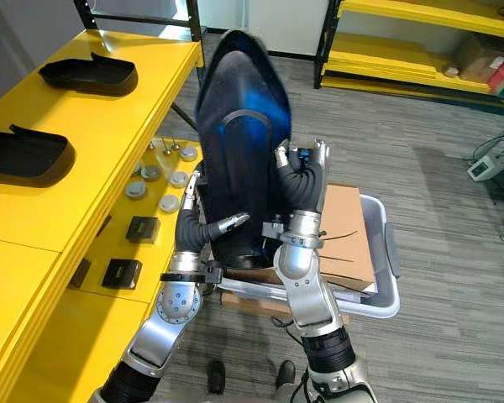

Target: Walk over and take plastic housings, then place them on the shelf

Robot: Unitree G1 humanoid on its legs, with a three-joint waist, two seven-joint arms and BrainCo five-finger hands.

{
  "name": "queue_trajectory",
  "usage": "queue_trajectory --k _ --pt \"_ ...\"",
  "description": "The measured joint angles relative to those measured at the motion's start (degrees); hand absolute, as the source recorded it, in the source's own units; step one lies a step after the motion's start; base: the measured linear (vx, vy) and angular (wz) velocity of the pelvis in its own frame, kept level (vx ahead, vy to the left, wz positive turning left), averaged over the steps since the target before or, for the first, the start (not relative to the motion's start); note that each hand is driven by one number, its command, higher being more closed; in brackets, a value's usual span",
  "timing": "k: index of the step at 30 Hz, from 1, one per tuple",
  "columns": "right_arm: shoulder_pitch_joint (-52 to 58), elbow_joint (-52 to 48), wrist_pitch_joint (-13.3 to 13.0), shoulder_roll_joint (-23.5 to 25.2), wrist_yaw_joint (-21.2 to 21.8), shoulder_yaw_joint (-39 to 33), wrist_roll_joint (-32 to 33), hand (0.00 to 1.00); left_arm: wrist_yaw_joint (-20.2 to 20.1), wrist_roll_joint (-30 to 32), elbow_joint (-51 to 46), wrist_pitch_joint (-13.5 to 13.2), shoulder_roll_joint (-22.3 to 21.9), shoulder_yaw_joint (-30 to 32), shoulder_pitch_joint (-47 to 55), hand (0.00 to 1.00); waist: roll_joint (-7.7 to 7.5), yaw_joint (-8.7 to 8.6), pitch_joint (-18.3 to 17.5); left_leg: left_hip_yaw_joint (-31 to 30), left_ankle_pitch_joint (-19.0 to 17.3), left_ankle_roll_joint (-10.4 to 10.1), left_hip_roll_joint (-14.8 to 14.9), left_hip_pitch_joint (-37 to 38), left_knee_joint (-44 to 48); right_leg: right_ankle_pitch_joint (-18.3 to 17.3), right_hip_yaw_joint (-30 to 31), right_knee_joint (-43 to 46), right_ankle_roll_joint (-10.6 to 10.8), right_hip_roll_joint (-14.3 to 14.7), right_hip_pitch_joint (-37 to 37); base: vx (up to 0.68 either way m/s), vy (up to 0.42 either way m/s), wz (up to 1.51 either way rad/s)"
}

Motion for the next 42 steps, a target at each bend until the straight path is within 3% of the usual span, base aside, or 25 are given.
queue_trajectory --k 2,3,12,19,21,23,30,32,33,35,38,42 --pt "0.0 0.0 -0.3 -0.4 0.3 0.5 0.0 1.00 0.0 -1.9 0.7 0.1 0.0 0.0 -0.1 1.00 0.01 -0.70 -0.5 0.1 0.0 0.0 0.1 0.0 0.0 0.0 0.1 0.0 0.0 0.1 0.0 -0.01 -0.009 -0.02" --pt "0.0 0.0 -0.3 -0.5 0.3 0.7 0.0 0.00 -0.1 -2.8 1.1 0.1 0.0 0.0 -0.1 1.00 0.00 -0.88 -0.6 0.2 0.0 0.0 0.1 0.0 0.0 0.0 0.2 0.0 0.0 0.1 -0.1 -0.02 -0.012 -0.03" --pt "0.0 -1.1 -4.6 -3.6 2.0 3.0 5.2 0.00 -0.2 -5.9 2.3 1.1 0.2 0.9 -0.3 1.00 0.05 -0.88 -1.3 0.7 0.0 0.0 0.1 0.0 0.0 0.1 0.7 0.0 -0.1 0.1 -0.3 -0.01 -0.002 -0.03" --pt "0.6 -3.7 -8.0 -14.5 10.0 1.2 16.7 0.00 -1.7 -5.8 2.2 1.1 1.8 5.0 0.1 1.00 0.12 -0.90 -1.8 0.9 -0.1 -0.2 0.1 1.1 0.0 0.1 0.8 0.0 -0.1 0.1 0.7 -0.02 -0.005 -0.01" --pt "1.7 -7.1 -9.7 -15.9 11.9 -2.4 20.4 0.00 -1.9 -5.7 2.1 0.6 2.0 7.0 1.1 1.00 0.19 -0.91 -1.9 1.0 -0.1 -0.2 0.1 1.1 0.0 0.1 0.9 0.0 -0.1 0.1 0.7 -0.04 -0.008 -0.02" --pt "2.7 -9.6 -12.9 -15.9 12.7 -11.9 25.5 0.00 -2.8 -5.6 1.8 0.2 1.9 9.4 4.1 1.00 0.29 -1.05 -1.9 1.2 -0.3 -0.4 0.1 1.2 0.0 0.1 1.1 0.0 -0.1 0.1 0.6 -0.03 -0.004 -0.05" --pt "9.3 -5.1 -17.5 -14.7 11.4 -33.8 37.6 0.00 -2.8 -5.7 -1.1 -0.1 0.6 16.6 11.8 1.00 1.91 -1.52 -3.1 1.3 -0.5 -0.1 0.1 1.2 0.0 0.0 1.2 0.0 0.0 0.1 0.6 0.00 -0.001 -0.01" --pt "12.7 0.4 -17.7 -14.1 10.7 -36.4 39.9 0.00 -2.8 -5.7 -2.5 -0.3 0.2 18.6 13.2 1.00 2.35 -1.69 -3.3 1.3 -0.5 -0.2 0.1 1.2 0.0 -0.1 1.2 0.0 0.0 0.1 0.6 0.00 0.000 0.00" --pt "16.9 8.1 -17.0 -14.3 11.2 -36.4 41.1 0.00 -2.8 -5.8 -3.5 -1.1 -0.1 20.0 14.4 1.00 2.54 -1.84 -3.5 1.2 -0.6 -0.2 0.2 1.2 0.0 -0.1 1.2 0.0 0.0 0.2 0.6 0.00 0.000 0.00" --pt "19.5 14.0 -15.6 -14.3 12.0 -35.7 41.8 0.00 -2.9 -5.9 -4.4 -1.7 0.0 20.6 15.3 1.00 2.56 -1.88 -3.5 1.2 -0.6 -0.2 0.2 1.2 0.0 -0.1 1.2 0.0 0.0 0.2 0.6 0.00 0.000 0.00" --pt "25.1 30.1 -11.4 -14.3 16.9 -32.7 41.6 0.00 -4.0 -6.8 -7.1 -3.0 0.1 22.0 19.1 1.00 2.78 -1.85 -3.6 0.9 -0.8 -0.5 0.3 1.2 0.0 -0.1 1.1 0.0 0.0 0.2 0.7 -0.02 -0.011 0.01" --pt "26.8 51.2 -8.6 -12.6 21.9 -30.0 40.4 0.00 -5.5 -8.0 -7.4 -4.1 -0.1 22.3 21.3 1.00 3.00 -1.11 -3.6 -0.3 -0.8 -0.5 0.2 1.8 0.0 -0.2 0.3 0.0 0.0 0.1 1.8 -0.02 -0.012 0.13"
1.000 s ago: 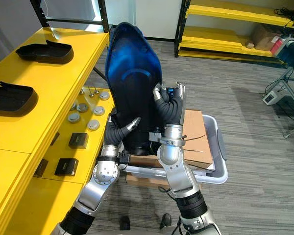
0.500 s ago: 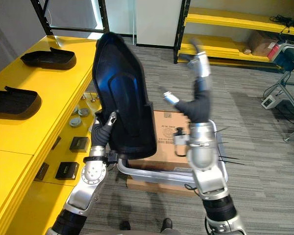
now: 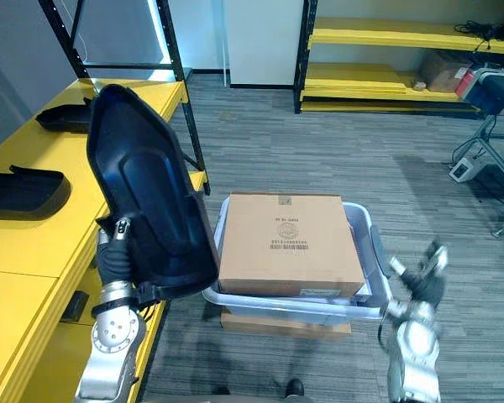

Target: Walk over and take plastic housings, then place them on the shelf

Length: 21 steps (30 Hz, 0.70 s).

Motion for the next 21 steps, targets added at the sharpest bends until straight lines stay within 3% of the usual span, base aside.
queue_trajectory --k 2,5,11,12,14,15,16,17,19,21 --pt "0.3 11.1 1.4 3.3 1.2 0.1 -0.9 0.00 -1.0 -1.0 -0.5 -0.7 -0.4 0.1 1.7 1.00 0.27 0.23 0.2 -1.7 0.0 0.0 -0.1 0.1 0.0 -0.4 -1.4 0.0 0.0 -0.1 1.4 -0.04 -0.021 0.36" --pt "1.2 17.3 2.8 5.7 1.5 1.9 -1.6 0.00 -1.0 -2.5 -2.1 -0.9 -1.4 0.1 4.1 1.00 0.57 0.41 0.5 -4.3 -0.1 -0.2 -0.3 0.1 0.3 -1.3 -4.0 0.4 0.1 -0.2 2.6 -0.03 -0.026 0.51" --pt "1.7 18.6 3.4 7.4 2.2 5.1 -3.6 0.00 -1.3 -3.8 -3.7 -1.0 -2.1 -1.9 6.2 1.00 0.28 2.10 2.6 -13.2 0.2 -0.9 -1.1 -1.4 3.2 -5.7 -12.7 5.8 0.4 -1.7 4.6 -0.02 -0.043 0.85" --pt "1.0 18.6 3.2 7.3 2.1 6.4 -4.4 0.00 -1.7 -4.5 -5.6 -1.0 -2.2 -3.6 6.1 1.00 0.42 2.97 3.8 -17.2 0.8 -1.6 -1.8 -3.4 4.3 -7.0 -17.3 7.6 0.4 -2.2 4.7 -0.04 -0.030 1.32" --pt "0.8 18.7 3.3 7.4 2.1 6.8 -5.0 0.00 -2.1 -4.5 -7.1 -1.0 -2.3 -5.0 6.0 1.00 0.14 3.24 4.5 -16.9 0.3 -1.1 -1.7 -5.2 4.3 -7.7 -20.7 8.5 0.5 -2.7 4.4 -0.07 -0.026 1.35" --pt "0.2 18.4 3.2 7.4 1.8 6.7 -5.6 0.00 -2.1 -4.5 -8.0 -1.3 -2.4 -5.9 5.4 1.00 0.27 3.23 4.5 -7.3 -0.6 0.2 0.5 -8.0 4.4 -7.9 -25.8 8.7 0.5 -3.1 4.0 -0.08 -0.009 1.41" --pt "0.0 18.4 3.2 7.3 1.7 6.7 -5.6 0.00 -2.1 -4.5 -8.0 -1.7 -2.5 -6.4 5.1 1.00 -0.24 3.23 4.7 -1.7 -0.9 0.6 1.9 -8.7 4.4 -7.8 -27.3 8.8 0.5 -3.5 3.9 -0.03 0.036 1.66" --pt "-1.0 18.3 3.4 7.4 1.0 6.8 -5.6 0.00 -2.0 -4.5 -8.0 -2.0 -2.8 -7.2 4.3 1.00 0.32 3.24 5.1 14.1 -1.2 1.6 6.4 -9.6 6.3 -7.9 -30.2 9.8 0.4 -4.4 3.9 0.04 0.075 1.09" --pt "-1.5 17.2 3.5 7.6 0.9 7.9 -5.8 0.00 -2.0 -4.4 -7.9 -2.0 -2.8 -8.7 2.8 1.00 1.15 2.66 5.4 32.7 0.4 1.5 11.7 -9.6 11.6 -9.6 -34.5 13.4 1.7 -6.0 5.1 0.10 0.141 1.30" --pt "-2.2 16.6 3.8 8.3 0.9 8.9 -6.4 0.00 -2.1 -4.5 -7.9 -2.3 -2.6 -10.3 1.6 1.00 1.13 3.01 5.4 33.9 -0.2 2.3 9.9 -9.1 12.1 -10.0 -37.8 15.6 2.3 -8.3 6.4 0.08 0.153 0.98"
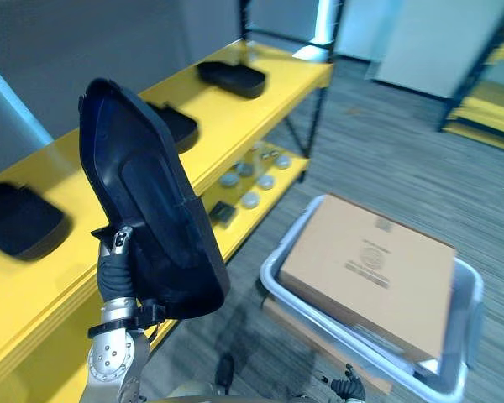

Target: Walk over and take plastic housings, then place them on the shelf

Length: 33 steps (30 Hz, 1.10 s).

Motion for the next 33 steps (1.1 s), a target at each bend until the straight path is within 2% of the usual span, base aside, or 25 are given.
queue_trajectory --k 2,3,6,7,8,9,10,11,12,13,14,15,16,17,18,20,25,26,30,31,33 --pt "-1.5 0.0 0.1 2.5 -0.1 0.0 -0.3 0.00 -0.2 -0.6 0.0 -0.8 0.2 -1.7 -2.4 1.00 -1.19 0.02 0.1 -4.5 -0.3 -0.1 -4.1 0.1 -2.7 -0.7 -4.8 0.2 1.4 -2.0 2.8 0.04 0.128 1.04" --pt "-2.0 0.3 0.1 2.6 -0.1 0.0 -0.4 0.00 -0.2 -0.7 0.0 -0.8 0.3 -1.9 -3.0 1.00 -1.31 0.05 0.2 -5.4 -0.5 0.2 -4.7 -0.1 -2.9 -0.7 -6.0 0.4 1.4 -2.4 3.2 0.07 0.161 0.98" --pt "-5.1 2.6 1.4 3.7 0.0 0.2 -1.7 0.00 -0.1 -1.2 0.3 -0.8 0.2 -3.1 -4.6 1.00 -1.74 0.33 0.3 -8.5 -3.2 2.3 -7.1 -1.3 0.4 -0.6 -7.4 7.7 1.2 -7.3 4.1 0.08 0.162 0.66" --pt "-5.7 2.6 1.7 3.6 0.0 0.4 -2.5 0.00 -0.2 -1.2 1.1 -0.8 0.6 -3.1 -5.3 1.00 -1.73 0.35 0.3 -9.8 -4.8 2.9 -7.4 -1.2 2.3 0.4 -5.7 13.2 -2.0 -9.9 3.3 0.18 0.257 0.52" --pt "-6.4 2.3 2.0 3.4 0.0 1.6 -3.1 0.00 0.0 -1.2 1.8 -0.8 0.6 -3.4 -5.7 1.00 -1.50 0.19 0.5 -11.6 -6.3 3.3 -7.5 -0.4 3.0 3.3 0.9 19.6 -6.7 -11.6 1.2 0.19 0.251 0.48" --pt "-6.5 2.2 2.0 3.4 0.0 1.7 -3.5 0.00 0.1 -1.1 2.4 -0.9 0.9 -3.6 -6.3 1.00 -1.13 0.01 0.5 -12.4 -6.6 3.0 -7.1 0.2 3.0 1.7 6.9 22.4 -6.5 -11.2 -0.9 0.19 0.210 0.52" --pt "-6.6 2.0 1.9 3.6 0.0 2.6 -3.7 0.00 0.2 -1.1 4.1 -1.1 1.7 -3.7 -7.8 1.00 -0.70 -0.11 0.8 -14.5 -6.7 2.4 -6.9 0.9 1.9 -3.0 17.2 24.9 -3.6 -7.5 -5.0 0.15 0.120 0.76" --pt "-7.1 2.0 1.9 3.6 0.0 3.5 -3.7 0.00 0.6 -1.0 5.6 -1.1 2.0 -3.7 -8.7 1.00 -1.43 -0.72 0.7 -16.5 -6.2 1.9 -7.6 2.1 0.0 -6.5 23.7 24.6 -3.3 -3.9 -8.1 0.15 0.101 0.82" --pt "-7.1 2.0 1.9 3.5 0.0 3.9 -3.7 0.00 1.0 -1.0 5.9 -1.1 2.0 -3.7 -8.8 1.00 -1.60 -0.89 0.8 -17.4 -6.0 1.8 -8.2 2.6 -0.6 -7.4 25.4 24.0 -3.4 -2.8 -9.1 0.16 0.070 1.00" --pt "-6.9 2.0 1.8 3.5 0.0 4.1 -3.7 0.00 1.5 -1.1 6.8 -1.1 2.0 -3.7 -8.8 1.00 -2.22 -1.47 0.9 -19.8 -5.4 2.2 -9.4 3.4 -1.6 -9.2 30.0 20.7 -3.8 0.5 -11.4 0.13 0.035 0.82" --pt "-6.7 1.8 1.8 3.4 -0.1 4.1 -3.7 0.00 1.5 -1.0 7.2 -1.1 2.0 -3.7 -8.8 1.00 -2.37 -1.73 0.8 -20.2 -4.8 2.6 -9.9 3.6 -1.7 -9.7 32.4 18.9 -3.9 2.0 -12.1 0.18 0.018 1.16" --pt "-6.3 1.6 1.7 3.1 -0.3 4.3 -3.7 0.00 1.7 -1.1 8.0 -1.1 2.1 -3.7 -8.8 1.00 -2.93 -2.25 0.4 -22.6 -4.6 2.6 -10.9 3.9 -1.6 -10.0 36.9 14.5 -3.3 4.8 -13.6 0.19 -0.004 1.23" --pt "-6.0 1.5 1.6 2.9 -0.7 4.7 -3.6 0.00 1.9 -1.1 8.6 -1.1 2.2 -3.7 -8.7 1.00 -3.21 -2.12 0.4 -24.7 -4.7 2.6 -12.4 4.5 -1.7 -8.5 38.2 10.6 -4.6 5.5 -13.7 0.23 -0.026 1.24" --pt "-5.8 1.5 1.6 2.9 -1.0 4.7 -3.6 0.00 2.1 -1.1 8.6 -1.1 2.2 -3.6 -8.3 1.00 -3.58 -1.93 0.4 -25.6 -4.7 2.6 -13.4 5.1 -1.9 -5.7 38.0 8.3 -4.7 5.5 -13.6 0.22 -0.054 1.10" --pt "-5.6 1.4 1.6 2.5 -1.1 4.9 -3.7 0.00 2.4 -1.0 8.4 -1.1 1.5 -3.5 -7.0 1.00 -2.57 -1.38 0.0 -26.5 -4.7 2.6 -13.3 5.2 -1.8 -5.1 37.3 6.8 -3.4 5.7 -12.0 0.17 -0.059 0.60" --pt "-5.9 1.3 1.6 2.5 -1.1 5.8 -3.7 0.00 2.4 -1.0 7.9 -1.7 1.1 -2.8 -5.1 1.00 -2.21 0.77 -0.2 -27.1 -4.8 1.7 -12.5 5.2 -1.8 -4.0 36.3 3.0 -3.4 7.2 -10.0 0.14 -0.081 0.30" --pt "-4.8 -0.8 1.2 3.0 -1.1 6.1 -3.7 0.00 2.4 -1.2 7.9 -1.7 -0.5 0.9 0.5 1.00 -2.44 1.22 -0.4 -27.3 -6.0 -1.1 -10.8 7.8 -1.9 -2.4 35.1 -2.5 -4.5 9.6 -4.7 0.10 -0.119 0.00" --pt "-3.6 -1.8 1.1 3.2 -1.1 6.1 -3.7 0.00 2.3 -1.2 7.9 -1.7 -0.6 1.0 0.8 1.00 -2.31 1.88 -0.5 -27.3 -6.2 -1.5 -10.5 8.0 -2.0 -2.4 35.1 -3.0 -4.6 9.9 -4.0 0.05 -0.103 -0.04" --pt "-1.9 -2.8 1.1 3.8 -1.2 5.7 -3.7 0.00 1.0 -1.3 7.8 -1.7 -1.2 3.3 1.4 1.00 -2.32 1.81 -0.5 -29.0 -6.3 -1.6 -10.6 7.3 -1.2 -2.4 33.4 -3.6 -4.6 10.0 -3.2 0.01 -0.039 0.21" --pt "-1.9 -2.8 1.1 3.8 -1.2 5.6 -3.8 0.00 1.0 -1.6 7.7 -1.6 -1.7 4.0 1.5 1.00 -2.54 1.84 -0.4 -29.3 -6.7 -2.2 -10.6 5.4 1.4 -2.4 32.1 -3.6 -4.6 9.7 -3.3 -0.01 0.001 0.54" --pt "-1.9 -2.6 1.0 3.5 -1.3 5.4 -3.8 0.00 1.3 -2.5 7.5 -1.7 -1.9 4.6 1.5 1.00 -2.41 1.94 -0.4 -27.1 -10.3 -5.1 -9.2 1.8 5.9 -2.4 30.8 -3.0 -4.7 9.3 -4.7 -0.04 0.039 0.41"
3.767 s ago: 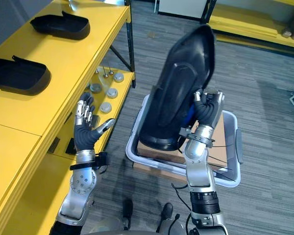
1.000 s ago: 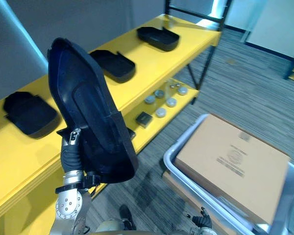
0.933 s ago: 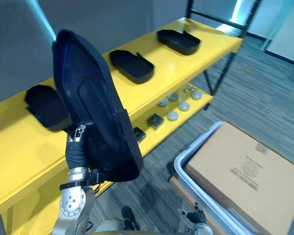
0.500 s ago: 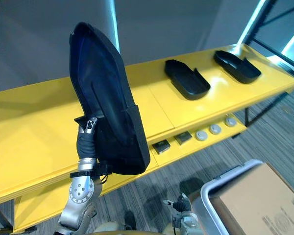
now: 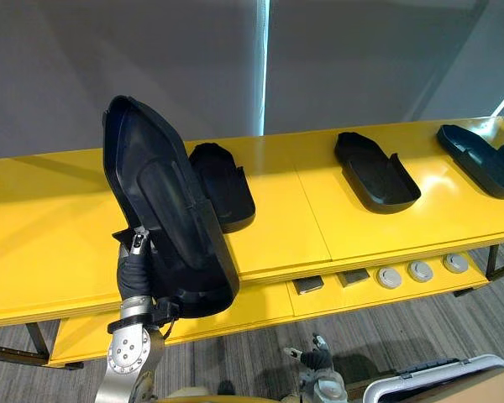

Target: Walk over and take plastic housings, then place them on the shelf

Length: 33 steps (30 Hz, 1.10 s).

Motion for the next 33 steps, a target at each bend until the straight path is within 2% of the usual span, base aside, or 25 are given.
queue_trajectory --k 1,2,3,4,5,6,7,8,9,10,12,14,15,16,17,18,19,20,21,22,23,24,27,29,33 --pt "-0.9 0.8 0.0 -0.2 0.0 -0.1 -0.2 0.00 0.0 -0.2 0.0 -0.1 0.0 0.8 0.0 1.00 0.10 0.20 0.0 4.7 -3.0 1.6 2.8 -3.0 5.7 0.0 -0.5 0.5 -0.1 -0.2 -1.5 -0.04 0.094 0.11" --pt "-1.8 1.4 0.0 -0.2 -0.2 -0.3 -0.6 0.00 0.0 -0.5 0.3 0.0 0.3 1.3 0.0 1.00 0.15 0.08 0.1 7.6 -4.5 3.9 6.4 -5.7 12.5 0.0 -0.4 2.1 -0.1 -1.6 -2.8 -0.03 0.119 0.08" --pt "-2.2 1.7 0.1 -0.2 -0.3 -0.3 -1.1 0.00 0.0 -0.5 0.5 0.0 0.4 1.5 0.0 1.00 -0.34 -0.18 0.3 8.1 -4.8 3.9 8.0 -6.1 15.0 0.0 -0.3 2.8 0.0 -2.6 -3.0 -0.01 0.183 0.04" --pt "-2.5 2.5 0.0 -0.4 -0.7 -0.3 -1.6 0.00 0.1 -0.6 0.9 -0.1 0.4 1.7 0.0 1.00 -1.21 -0.49 0.7 7.7 -4.9 3.3 10.6 -6.0 16.9 0.1 -0.3 3.3 0.1 -4.1 -3.0 0.00 0.280 0.12" --pt "-2.7 3.0 0.2 -1.3 -1.0 -0.2 -2.2 0.00 0.1 -1.1 1.3 -0.1 0.3 1.0 0.0 1.00 -0.87 -1.68 0.4 5.3 -4.0 1.6 14.8 -5.5 16.2 0.9 -0.3 3.3 1.6 -5.8 -2.8 0.01 0.418 0.13" --pt "-2.6 3.0 0.2 -2.5 -1.1 -0.2 -2.3 0.00 -0.1 -1.4 1.3 -0.1 0.2 0.3 -0.2 1.00 0.62 -2.36 -0.3 2.8 -1.4 -1.2 17.6 -4.2 11.7 2.0 -0.3 3.2 3.6 -6.8 -3.2 0.02 0.416 0.10" --pt "-2.5 3.0 0.2 -2.8 -1.1 -0.3 -2.3 0.00 0.0 -1.5 1.3 -0.1 0.2 0.1 -0.2 1.00 1.03 -2.65 -0.5 2.1 0.3 -1.4 18.3 -3.6 10.1 2.3 -0.3 3.2 4.5 -7.0 -3.4 0.03 0.462 0.01" --pt "-2.8 3.5 0.3 -4.1 -1.1 -0.4 -2.3 0.00 0.1 -1.9 1.7 -0.3 -0.4 -0.2 -0.8 1.00 2.76 -3.35 -1.6 -2.4 0.4 -7.6 17.4 -1.9 5.5 3.6 -0.3 2.6 7.0 -7.9 -4.0 0.01 0.506 0.15" --pt "-3.0 5.1 0.3 -3.3 -1.0 -0.7 -2.3 0.00 0.3 -2.2 2.7 -0.3 0.5 -0.3 -2.5 1.00 1.01 -4.32 -1.5 -2.2 -0.7 -7.7 14.6 -1.9 4.1 5.7 -0.8 0.8 7.2 -10.3 -3.6 0.00 0.509 0.17" --pt "-3.0 5.7 0.3 -2.3 -0.9 -0.5 -2.3 0.00 0.6 -2.4 3.1 -0.3 1.4 -0.3 -3.3 1.00 -0.18 -4.43 -1.5 -2.1 -0.6 -7.5 13.3 -1.9 4.1 7.2 -1.2 0.1 7.1 -11.3 -3.4 -0.03 0.458 0.21" --pt "-3.0 6.5 0.2 -0.9 -0.9 -0.6 -2.8 0.00 1.2 -2.5 3.5 -0.2 3.3 -0.5 -3.8 1.00 -1.63 -4.39 -1.4 -1.7 -3.3 -5.3 11.7 -2.5 8.8 12.4 -1.7 0.9 6.9 -13.4 -2.8 -0.06 0.432 -0.01" --pt "-3.1 6.5 0.2 -1.2 -1.0 -0.7 -3.5 0.00 1.1 -2.4 3.5 -0.3 3.6 -0.6 -3.9 1.00 -1.13 -4.27 -1.1 -1.0 -4.7 -4.3 10.9 -2.5 10.0 13.3 -0.8 3.8 5.3 -14.5 -4.2 -0.08 0.309 -0.21" --pt "-3.2 6.4 0.2 -1.4 -1.0 -0.7 -4.1 0.00 1.2 -2.1 3.6 -0.3 3.8 -0.4 -3.8 1.00 -0.81 -3.80 -0.9 0.6 -5.1 -3.6 10.3 -1.5 9.2 14.4 -0.2 7.3 0.3 -15.7 -6.8 -0.15 0.292 -0.63" --pt "-3.3 6.0 0.2 -1.8 -0.9 -0.4 -4.5 0.00 1.2 -1.7 3.7 -0.4 3.8 0.1 -3.3 1.00 -0.11 -3.12 -0.5 2.6 -5.0 -3.0 10.0 0.1 7.1 13.3 0.5 12.3 -3.4 -15.8 -9.9 -0.15 0.257 -0.70" --pt "-3.6 5.7 0.2 -2.1 -0.8 -0.1 -4.5 0.00 1.2 -1.6 4.0 -0.4 3.8 0.4 -3.2 1.00 -0.01 -3.09 -0.4 2.9 -4.5 -2.2 10.1 0.8 6.2 10.2 1.5 15.9 -2.3 -15.0 -11.2 -0.14 0.157 -0.52" --pt "-3.1 4.9 0.2 -2.0 -0.8 0.1 -4.5 0.00 1.2 -1.5 4.4 -0.4 3.8 0.7 -3.2 1.00 -0.03 -3.46 -0.4 3.1 -4.1 -1.5 9.6 1.7 5.0 5.4 3.3 20.0 -0.4 -12.2 -12.4 -0.06 0.082 -0.10" --pt "-2.5 4.4 0.0 -2.1 -0.8 0.8 -4.5 0.00 1.2 -1.2 4.6 -0.4 3.4 0.6 -3.0 1.00 -0.12 -4.04 -0.4 3.0 -3.3 -0.7 8.9 2.6 3.8 -1.1 6.1 22.6 0.7 -6.2 -12.8 -0.05 0.051 0.04" --pt "-2.4 4.3 0.0 -2.1 -0.8 0.9 -4.5 0.00 1.2 -1.0 4.6 -0.4 3.2 0.5 -3.1 1.00 -0.06 -4.26 -0.3 3.0 -3.1 -0.7 8.6 2.6 3.6 -3.0 7.5 22.3 1.0 -3.8 -12.9 -0.03 0.027 0.17" --pt "-2.2 4.1 0.1 -2.1 -0.8 0.9 -4.4 0.00 1.2 -0.2 4.6 -0.4 2.7 0.5 -3.1 1.00 -0.08 -4.65 -0.3 3.0 -2.5 -1.0 7.9 2.2 3.5 -5.6 10.0 19.1 -0.3 0.3 -12.5 -0.04 -0.005 0.15" --pt "-2.0 3.6 0.1 -2.1 -0.8 0.9 -4.4 0.00 1.2 0.3 4.6 -0.3 2.2 0.4 -3.1 1.00 -0.40 -4.64 -0.5 2.7 -2.4 -1.1 7.2 1.8 3.6 -6.4 11.3 16.9 -2.0 1.1 -11.5 -0.07 -0.007 0.17" --pt "-0.9 1.7 0.0 -2.4 -0.9 0.8 -4.3 0.00 1.3 0.4 4.6 0.0 1.1 -0.5 -3.1 1.00 0.81 -4.70 0.1 1.5 -1.8 -1.3 7.2 1.3 2.9 -5.7 13.3 15.6 -2.3 2.5 -10.9 -0.05 -0.008 0.14" --pt "-0.5 1.0 0.0 -2.5 -0.9 0.7 -4.3 0.00 1.3 0.4 4.5 0.0 0.6 -0.8 -3.2 1.00 0.98 -4.66 0.2 1.3 -1.3 -1.4 7.1 1.3 2.3 -5.7 13.6 15.2 -2.3 2.9 -10.9 -0.03 -0.032 0.14" --pt "0.4 0.0 0.2 -2.2 -0.9 0.7 -4.1 0.00 1.3 2.5 4.3 0.1 0.5 -1.7 -3.2 1.00 0.74 -4.24 -0.1 1.0 1.6 -2.4 7.2 3.7 -2.7 -5.2 12.3 13.1 -2.9 3.1 -9.6 0.03 -0.076 0.13" --pt "0.8 -0.3 0.2 -2.0 -0.9 0.7 -4.0 0.00 1.2 2.6 4.3 0.1 0.1 -1.9 -3.5 1.00 0.77 -4.27 -0.3 1.1 2.3 -2.7 7.4 4.8 -4.1 -4.7 11.5 11.6 -3.4 3.8 -8.0 0.04 -0.057 0.13" --pt "2.7 -2.0 0.2 -1.5 -0.8 0.7 -4.0 0.00 1.4 5.3 4.1 1.4 0.4 -1.2 -3.8 1.00 0.69 -3.04 -2.2 1.7 2.7 -3.0 8.3 5.4 -5.0 -3.2 11.4 8.2 -3.5 5.0 -6.5 0.03 -0.023 -0.01"
